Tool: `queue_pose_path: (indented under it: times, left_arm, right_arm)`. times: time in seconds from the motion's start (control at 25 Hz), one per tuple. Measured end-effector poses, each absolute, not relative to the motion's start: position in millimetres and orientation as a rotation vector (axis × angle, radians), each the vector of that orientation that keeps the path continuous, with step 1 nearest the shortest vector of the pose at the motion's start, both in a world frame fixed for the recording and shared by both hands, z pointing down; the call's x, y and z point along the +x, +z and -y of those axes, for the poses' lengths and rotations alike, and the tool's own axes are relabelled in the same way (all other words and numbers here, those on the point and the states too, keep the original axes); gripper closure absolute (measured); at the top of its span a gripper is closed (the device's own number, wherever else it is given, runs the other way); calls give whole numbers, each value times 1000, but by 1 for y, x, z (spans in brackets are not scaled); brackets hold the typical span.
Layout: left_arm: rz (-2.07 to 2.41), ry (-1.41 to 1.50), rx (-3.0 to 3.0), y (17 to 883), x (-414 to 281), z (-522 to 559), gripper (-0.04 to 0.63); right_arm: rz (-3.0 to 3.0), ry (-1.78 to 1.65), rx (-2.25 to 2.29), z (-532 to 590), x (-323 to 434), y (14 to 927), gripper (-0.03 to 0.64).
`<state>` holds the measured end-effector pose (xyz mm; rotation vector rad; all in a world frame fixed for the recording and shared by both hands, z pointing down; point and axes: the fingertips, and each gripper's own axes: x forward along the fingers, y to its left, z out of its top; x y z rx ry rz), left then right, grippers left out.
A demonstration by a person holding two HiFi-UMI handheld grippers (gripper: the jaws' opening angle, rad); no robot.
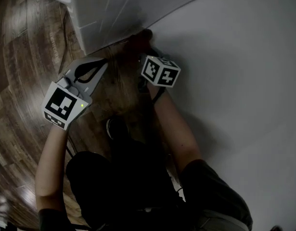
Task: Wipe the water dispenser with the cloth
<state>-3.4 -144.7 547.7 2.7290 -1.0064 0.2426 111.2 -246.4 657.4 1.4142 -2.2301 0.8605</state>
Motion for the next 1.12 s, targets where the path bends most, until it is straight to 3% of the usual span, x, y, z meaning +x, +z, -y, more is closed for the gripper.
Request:
queue_pose_path:
  times: [0.6,1.12]
  left_arm:
    - [1052,150,2606,331,5,46,578]
    - [1155,28,2618,108,-12,25,578]
  right_arm:
    - [2275,944,1420,169,115,371,557]
    - [2514,858,1214,122,47,126,557]
